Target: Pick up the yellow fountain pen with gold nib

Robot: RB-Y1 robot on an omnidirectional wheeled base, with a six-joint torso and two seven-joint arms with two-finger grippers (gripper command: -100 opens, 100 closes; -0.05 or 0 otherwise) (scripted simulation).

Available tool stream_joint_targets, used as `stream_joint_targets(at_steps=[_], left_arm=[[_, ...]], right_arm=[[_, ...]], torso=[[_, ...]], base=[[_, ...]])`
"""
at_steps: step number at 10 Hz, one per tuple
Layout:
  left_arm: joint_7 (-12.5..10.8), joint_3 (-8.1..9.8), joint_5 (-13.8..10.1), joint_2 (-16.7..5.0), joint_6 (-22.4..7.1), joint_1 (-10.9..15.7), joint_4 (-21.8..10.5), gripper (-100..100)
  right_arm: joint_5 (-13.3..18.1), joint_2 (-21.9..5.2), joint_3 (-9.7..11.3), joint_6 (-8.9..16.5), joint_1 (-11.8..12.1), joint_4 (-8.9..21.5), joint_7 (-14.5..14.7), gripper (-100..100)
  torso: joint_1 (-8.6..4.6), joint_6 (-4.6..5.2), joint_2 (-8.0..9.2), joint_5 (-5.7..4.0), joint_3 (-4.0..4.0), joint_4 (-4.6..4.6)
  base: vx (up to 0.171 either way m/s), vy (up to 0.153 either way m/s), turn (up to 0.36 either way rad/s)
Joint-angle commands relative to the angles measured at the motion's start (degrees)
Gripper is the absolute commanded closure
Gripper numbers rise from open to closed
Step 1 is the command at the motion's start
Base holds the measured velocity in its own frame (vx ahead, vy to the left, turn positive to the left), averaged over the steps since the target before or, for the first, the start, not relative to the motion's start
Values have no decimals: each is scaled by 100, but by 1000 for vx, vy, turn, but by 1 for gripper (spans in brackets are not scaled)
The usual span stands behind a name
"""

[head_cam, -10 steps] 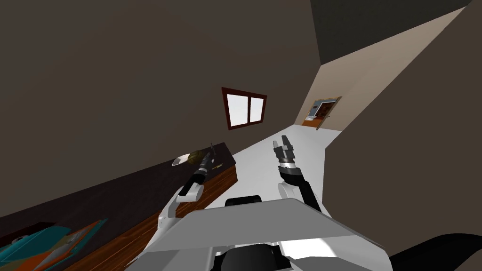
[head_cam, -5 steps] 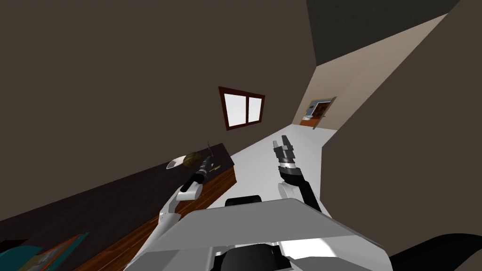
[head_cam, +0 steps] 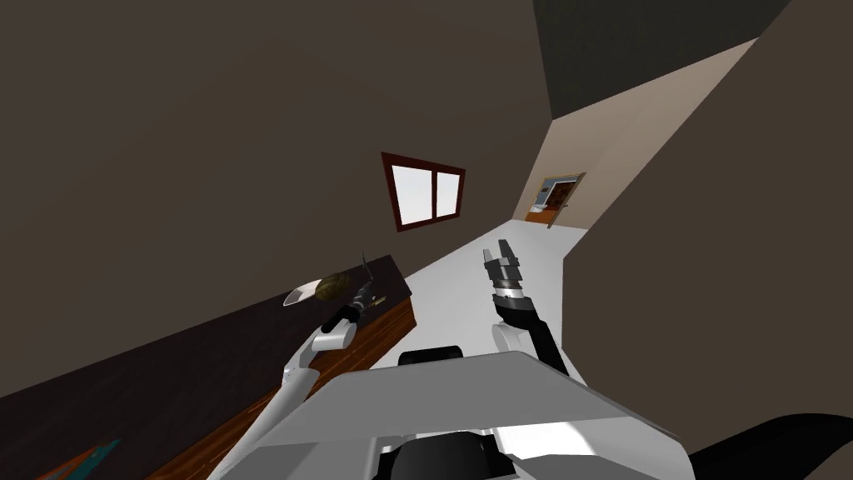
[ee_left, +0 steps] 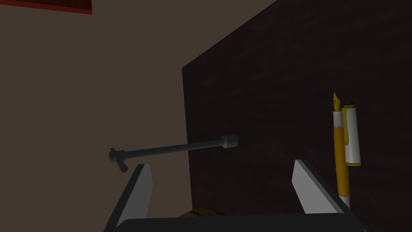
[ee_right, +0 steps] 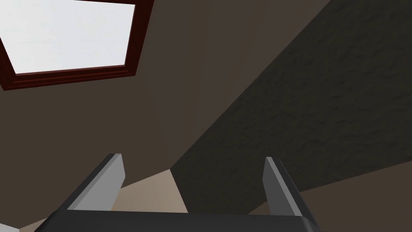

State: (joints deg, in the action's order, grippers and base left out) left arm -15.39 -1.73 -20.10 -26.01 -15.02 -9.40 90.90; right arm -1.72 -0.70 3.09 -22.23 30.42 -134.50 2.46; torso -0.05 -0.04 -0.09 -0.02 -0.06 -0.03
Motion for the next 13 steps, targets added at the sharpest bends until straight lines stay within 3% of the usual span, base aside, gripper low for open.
stream_joint_targets(at_steps=[1, 3, 4, 5, 6, 8, 9, 11, 12, 13], left_arm=[[-18, -29, -215, -142, -286, 144, -286, -100], [-18, -29, -215, -142, -295, 144, -452, -100], [-30, -47, -415, -263, -601, 299, -626, -100], [-30, -47, -415, -263, -601, 299, -815, -100], [-37, -64, -614, -378, -875, 451, -958, -100], [-37, -64, -614, -378, -904, 451, -1205, -100], [-38, -78, -812, -484, -1202, 600, -1344, -100], [-38, -78, -812, -484, -1202, 600, -1577, -100], [-34, -91, -1007, -584, -1491, 745, -1730, -100], [-34, -91, -1007, -584, -1491, 745, -1944, -100]], right_arm=[[0, 0, 0, 0, 0, 0, 0, 0], [0, 0, 0, 0, 0, 0, 0, 0], [0, 0, 0, 0, 0, 0, 0, 0], [0, 0, 0, 0, 0, 0, 0, 0], [0, 0, 0, 0, 0, 0, 0, 0], [0, 0, 0, 0, 0, 0, 0, 0], [0, 0, 0, 0, 0, 0, 0, 0], [0, 0, 0, 0, 0, 0, 0, 0], [0, 0, 0, 0, 0, 0, 0, 0], [0, 0, 0, 0, 0, 0, 0, 0]], torso=[[0, 0, 0, 0, 0, 0], [-1, 1, -3, 0, -2, 0], [1, 0, 2, 0, 1, 0], [-3, 4, -6, -1, -3, 0], [-2, 0, -5, 0, -3, -1], [-3, 1, -10, 0, -6, -2], [0, -1, 0, 0, 0, 0], [-2, 0, -3, 0, -2, -1], [2, -1, 3, 0, 2, 1], [1, 3, -2, 0, -1, 1]], base=[[37, -19, -98], [29, -13, -19], [45, -24, -104], [44, -16, -51], [59, -25, -91], [36, -14, -18], [37, -24, -89], [29, -10, -27], [37, -10, -79], [47, -12, -66]])
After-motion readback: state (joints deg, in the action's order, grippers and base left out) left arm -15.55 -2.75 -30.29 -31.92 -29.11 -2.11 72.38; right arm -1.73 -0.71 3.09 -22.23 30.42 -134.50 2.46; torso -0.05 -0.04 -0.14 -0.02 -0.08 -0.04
